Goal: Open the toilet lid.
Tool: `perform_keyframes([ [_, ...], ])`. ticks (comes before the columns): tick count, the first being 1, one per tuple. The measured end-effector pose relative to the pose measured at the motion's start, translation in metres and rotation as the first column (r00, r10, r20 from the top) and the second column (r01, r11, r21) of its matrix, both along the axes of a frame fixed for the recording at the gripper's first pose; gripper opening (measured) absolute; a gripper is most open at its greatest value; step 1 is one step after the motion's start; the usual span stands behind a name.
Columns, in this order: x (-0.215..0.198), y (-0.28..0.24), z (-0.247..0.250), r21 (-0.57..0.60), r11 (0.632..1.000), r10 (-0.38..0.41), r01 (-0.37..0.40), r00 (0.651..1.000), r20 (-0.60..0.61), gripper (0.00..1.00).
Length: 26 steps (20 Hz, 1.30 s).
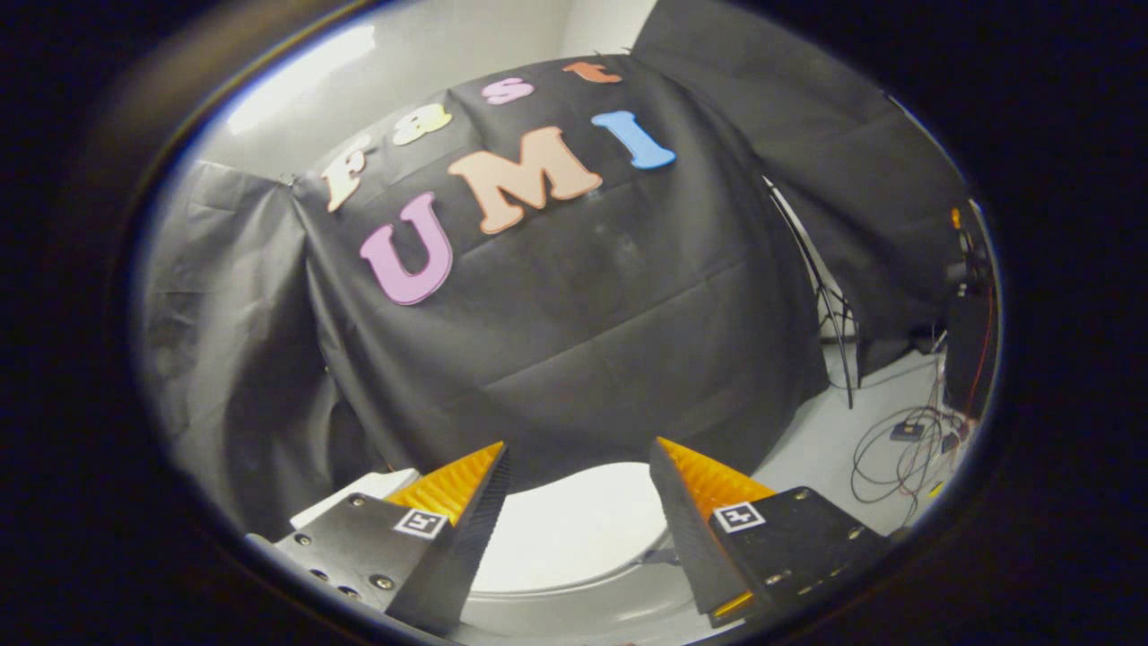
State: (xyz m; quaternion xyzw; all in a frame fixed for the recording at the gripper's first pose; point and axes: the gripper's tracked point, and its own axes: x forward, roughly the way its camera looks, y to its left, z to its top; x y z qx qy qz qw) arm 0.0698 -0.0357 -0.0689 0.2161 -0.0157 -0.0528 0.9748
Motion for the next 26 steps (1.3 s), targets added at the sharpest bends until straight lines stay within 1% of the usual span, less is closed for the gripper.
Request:
perform_keyframes([
  [2,0.002,0.002,-0.017,0.043,0.999,0.005,-0.004,1.000,-0.018,0.92],
  [4,0.005,-0.003,-0.037,0.090,0.996,-0.006,0.010,0.999,-0.045,0.92],
  [6,0.007,-0.008,-0.060,0.128,0.991,-0.027,0.037,0.997,-0.077,0.92],
  [9,0.008,-0.015,-0.079,0.205,0.976,-0.057,0.072,0.995,-0.079,0.92],
  [10,0.009,-0.019,-0.086,0.232,0.968,-0.078,0.095,0.994,-0.080,0.92],
  [14,0.013,-0.034,-0.115,0.330,0.925,-0.168,0.188,0.982,-0.090,0.92],
  [16,0.016,-0.038,-0.127,0.387,0.897,-0.197,0.216,0.976,-0.090,0.91],
  [19,0.029,-0.037,-0.156,0.456,0.856,-0.214,0.244,0.970,-0.117,0.88],
  [23,0.039,-0.043,-0.187,0.513,0.807,-0.242,0.292,0.956,-0.164,0.88],
  [26,0.047,-0.047,-0.206,0.547,0.776,-0.242,0.314,0.949,-0.200,0.88],
])
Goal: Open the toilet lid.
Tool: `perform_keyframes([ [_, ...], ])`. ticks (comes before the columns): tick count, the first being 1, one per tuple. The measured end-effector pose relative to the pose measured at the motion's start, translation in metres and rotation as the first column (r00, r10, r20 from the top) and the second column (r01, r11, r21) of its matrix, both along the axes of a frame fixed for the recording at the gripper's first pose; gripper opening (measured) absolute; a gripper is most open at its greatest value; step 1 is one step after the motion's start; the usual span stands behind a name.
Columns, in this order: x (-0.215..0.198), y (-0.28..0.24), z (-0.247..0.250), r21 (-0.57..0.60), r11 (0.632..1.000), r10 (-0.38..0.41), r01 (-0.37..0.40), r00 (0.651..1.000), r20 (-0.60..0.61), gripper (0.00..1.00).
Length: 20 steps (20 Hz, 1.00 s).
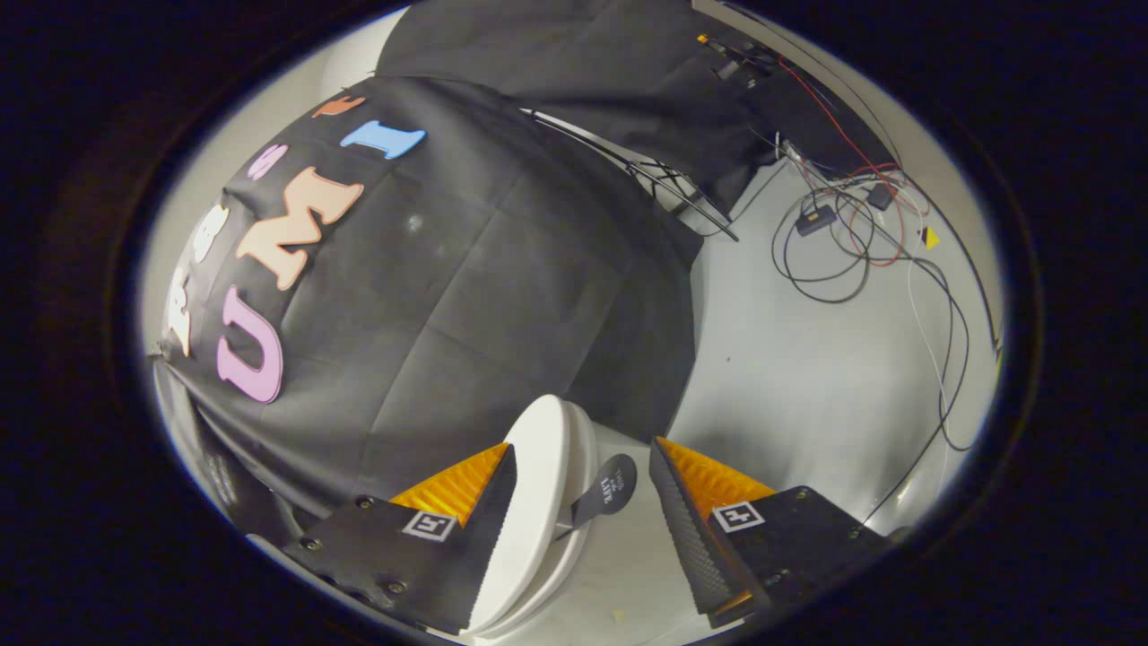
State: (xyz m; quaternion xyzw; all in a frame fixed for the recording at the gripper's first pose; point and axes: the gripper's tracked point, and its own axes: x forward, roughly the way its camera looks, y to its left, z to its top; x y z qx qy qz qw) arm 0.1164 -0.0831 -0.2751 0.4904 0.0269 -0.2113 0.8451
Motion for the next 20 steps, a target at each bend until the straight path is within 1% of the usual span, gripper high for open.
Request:
perform_keyframes([
  [2,0.006,0.001,-0.011,0.031,0.999,0.011,-0.011,1.000,-0.016,0.88],
  [5,0.010,-0.002,-0.011,0.091,0.996,-0.004,0.003,1.000,0.006,0.88],
  [6,0.012,-0.003,-0.010,0.108,0.994,-0.011,0.009,1.000,0.017,0.82],
  [7,0.013,-0.003,-0.010,0.116,0.993,-0.014,0.011,1.000,0.022,0.80],
  [9,0.014,-0.004,-0.013,0.112,0.994,-0.009,0.008,1.000,0.010,0.61],
  [12,0.018,0.000,-0.018,0.115,0.993,0.025,-0.023,1.000,-0.016,0.36],
  [13,0.019,0.002,-0.023,0.119,0.993,0.028,-0.024,0.999,-0.030,0.36],
  [14,0.009,0.001,-0.023,0.121,0.992,0.039,-0.034,0.998,-0.043,0.23],
  [15,0.013,0.000,-0.025,0.132,0.991,0.041,-0.036,0.998,-0.036,0.10],
  [20,0.016,0.003,-0.019,0.138,0.986,0.103,-0.099,0.994,-0.021,0.10],
])
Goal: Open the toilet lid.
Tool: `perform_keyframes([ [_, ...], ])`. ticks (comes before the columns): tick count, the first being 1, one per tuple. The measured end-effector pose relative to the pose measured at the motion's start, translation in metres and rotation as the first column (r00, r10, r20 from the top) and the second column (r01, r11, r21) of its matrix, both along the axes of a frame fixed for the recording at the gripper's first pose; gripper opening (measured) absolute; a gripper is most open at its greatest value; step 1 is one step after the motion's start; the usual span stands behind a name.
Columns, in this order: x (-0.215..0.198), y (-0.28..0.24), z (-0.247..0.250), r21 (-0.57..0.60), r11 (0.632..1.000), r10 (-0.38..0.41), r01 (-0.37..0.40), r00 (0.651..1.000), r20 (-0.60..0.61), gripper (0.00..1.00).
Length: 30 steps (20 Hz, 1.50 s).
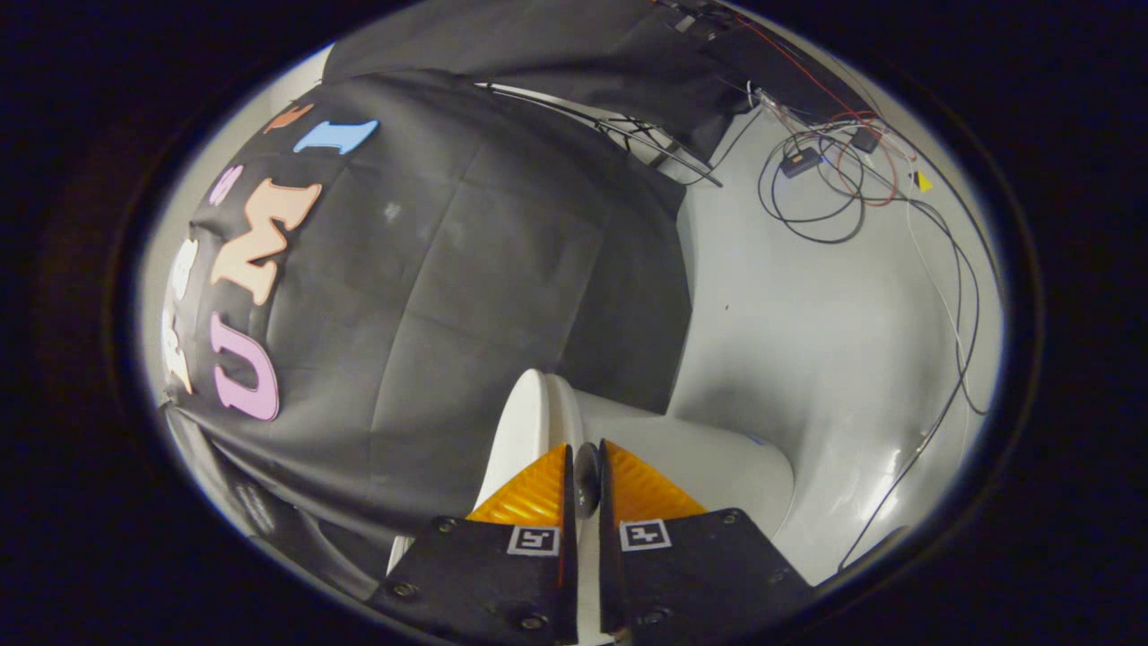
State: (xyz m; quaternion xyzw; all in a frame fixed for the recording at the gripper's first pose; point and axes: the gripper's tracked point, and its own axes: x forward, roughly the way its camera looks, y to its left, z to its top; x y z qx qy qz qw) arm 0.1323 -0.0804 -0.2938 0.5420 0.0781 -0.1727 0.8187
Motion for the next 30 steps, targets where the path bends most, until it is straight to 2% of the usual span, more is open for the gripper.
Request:
perform_keyframes([
  [9,0.002,0.007,0.043,-0.040,0.999,-0.011,0.013,0.998,0.059,0.10],
  [19,0.003,0.036,0.137,-0.140,0.990,-0.012,0.034,0.988,0.156,0.10],
  [24,0.006,0.070,0.201,-0.258,0.966,0.027,0.022,0.982,0.185,0.10],
  [30,0.014,0.132,0.276,-0.424,0.906,0.104,-0.015,0.977,0.188,0.10],
])
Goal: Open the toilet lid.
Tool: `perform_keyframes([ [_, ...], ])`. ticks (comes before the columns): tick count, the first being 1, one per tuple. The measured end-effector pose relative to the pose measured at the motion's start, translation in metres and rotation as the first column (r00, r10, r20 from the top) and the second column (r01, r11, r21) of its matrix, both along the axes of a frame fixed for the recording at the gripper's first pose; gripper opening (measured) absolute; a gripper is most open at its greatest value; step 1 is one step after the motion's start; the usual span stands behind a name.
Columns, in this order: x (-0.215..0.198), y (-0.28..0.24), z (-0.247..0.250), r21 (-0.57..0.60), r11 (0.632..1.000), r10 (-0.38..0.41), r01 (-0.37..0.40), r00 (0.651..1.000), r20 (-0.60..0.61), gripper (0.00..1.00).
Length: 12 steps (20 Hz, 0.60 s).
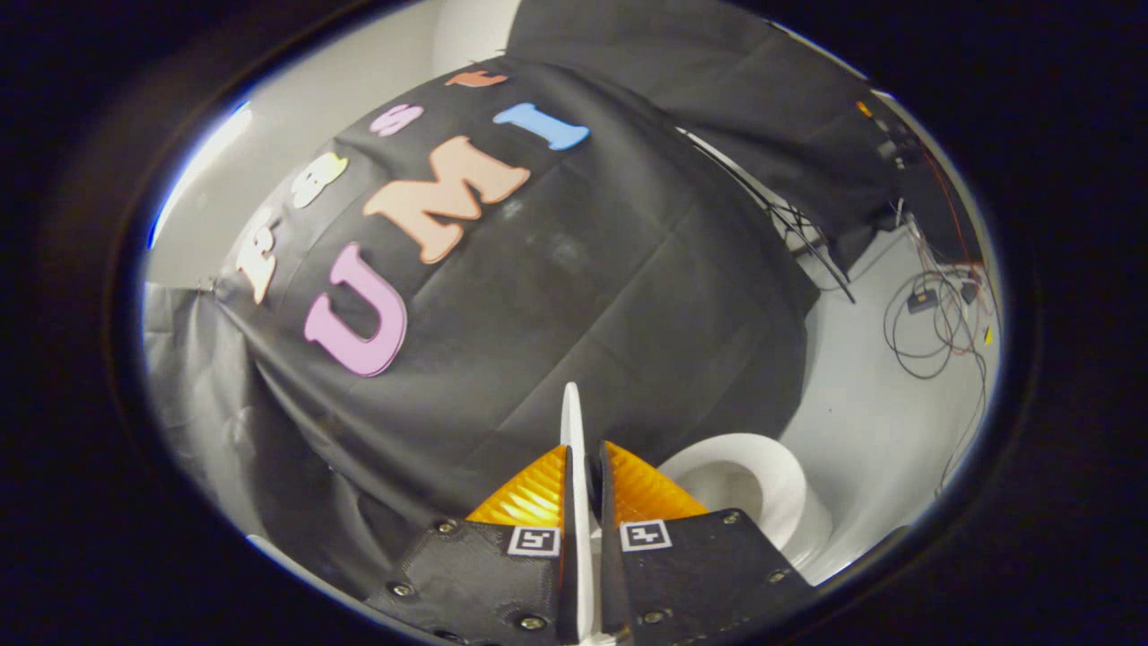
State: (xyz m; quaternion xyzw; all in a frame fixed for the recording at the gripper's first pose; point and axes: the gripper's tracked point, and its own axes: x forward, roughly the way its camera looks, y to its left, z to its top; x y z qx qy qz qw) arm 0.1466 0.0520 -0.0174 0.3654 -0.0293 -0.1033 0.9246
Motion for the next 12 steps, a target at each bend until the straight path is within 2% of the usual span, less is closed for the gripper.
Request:
perform_keyframes([
  [5,0.003,0.043,0.036,-0.095,0.995,0.026,-0.025,1.000,0.008,0.10],
  [12,0.004,0.093,0.066,-0.141,0.988,0.073,-0.063,0.995,0.071,0.10],
])
